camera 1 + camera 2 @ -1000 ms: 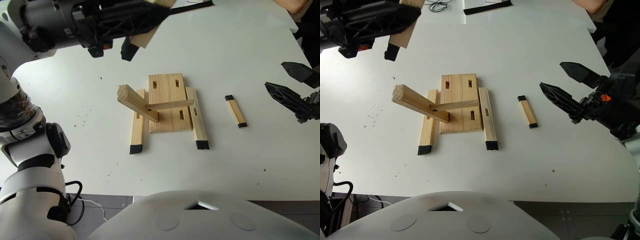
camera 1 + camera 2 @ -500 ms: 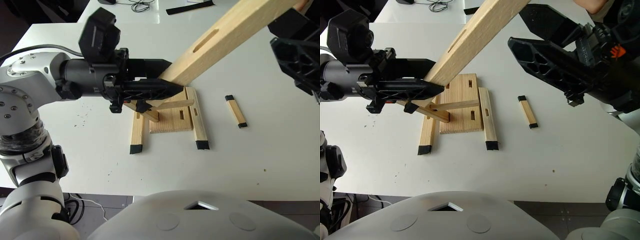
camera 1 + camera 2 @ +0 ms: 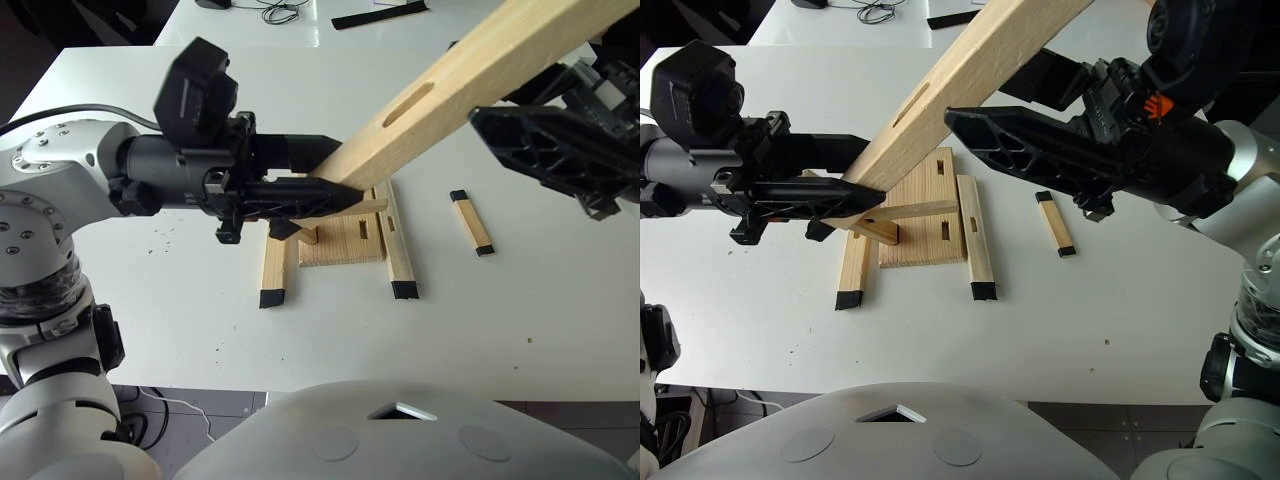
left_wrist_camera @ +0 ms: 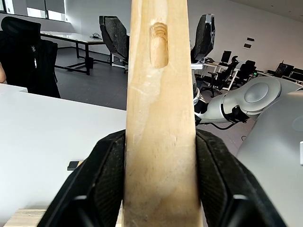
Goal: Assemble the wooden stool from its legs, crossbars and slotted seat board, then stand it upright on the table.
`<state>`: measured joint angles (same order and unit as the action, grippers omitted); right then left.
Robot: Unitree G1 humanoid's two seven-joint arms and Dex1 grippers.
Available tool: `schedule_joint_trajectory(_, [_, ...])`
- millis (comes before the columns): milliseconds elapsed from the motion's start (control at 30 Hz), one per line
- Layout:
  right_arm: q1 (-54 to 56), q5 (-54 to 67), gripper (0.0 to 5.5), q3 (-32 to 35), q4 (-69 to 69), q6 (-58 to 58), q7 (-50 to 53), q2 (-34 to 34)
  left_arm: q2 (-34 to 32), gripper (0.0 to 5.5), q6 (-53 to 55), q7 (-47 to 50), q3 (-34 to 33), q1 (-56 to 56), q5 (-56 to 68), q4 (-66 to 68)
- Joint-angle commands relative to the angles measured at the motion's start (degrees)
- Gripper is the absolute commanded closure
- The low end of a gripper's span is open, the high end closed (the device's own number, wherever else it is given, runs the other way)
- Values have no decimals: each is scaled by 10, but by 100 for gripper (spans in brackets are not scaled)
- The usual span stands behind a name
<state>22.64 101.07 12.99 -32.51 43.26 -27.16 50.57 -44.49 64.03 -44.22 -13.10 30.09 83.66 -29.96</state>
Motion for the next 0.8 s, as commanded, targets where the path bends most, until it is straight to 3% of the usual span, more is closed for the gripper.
schedule_joint_trajectory(33, [19, -2, 116, -15, -3, 7, 8, -9, -5, 350, -16, 1, 10, -2, 3, -9])
schedule_joint_trajectory(133, [23, 1, 116, -19, -3, 10, 6, -12, -6, 350, -25, -6, 14, -6, 1, -14])
schedule_joint_trajectory(233, [27, 4, 154, -23, -2, 13, 4, -13, -11, 350, -32, -19, 20, -15, -11, -18])
schedule_joint_trajectory(500, [17, -9, 264, -23, -2, 17, -3, -14, -14, 350, -42, -37, 37, -8, -30, -11])
schedule_joint_trajectory(633, [3, -30, 350, -22, -6, 22, -14, -12, -13, 350, -44, -37, 45, 1, -34, -4])
schedule_joint_trajectory(800, [-7, -54, 350, -21, -6, 29, -32, -5, -7, 350, -45, -24, 49, 1, -38, 1])
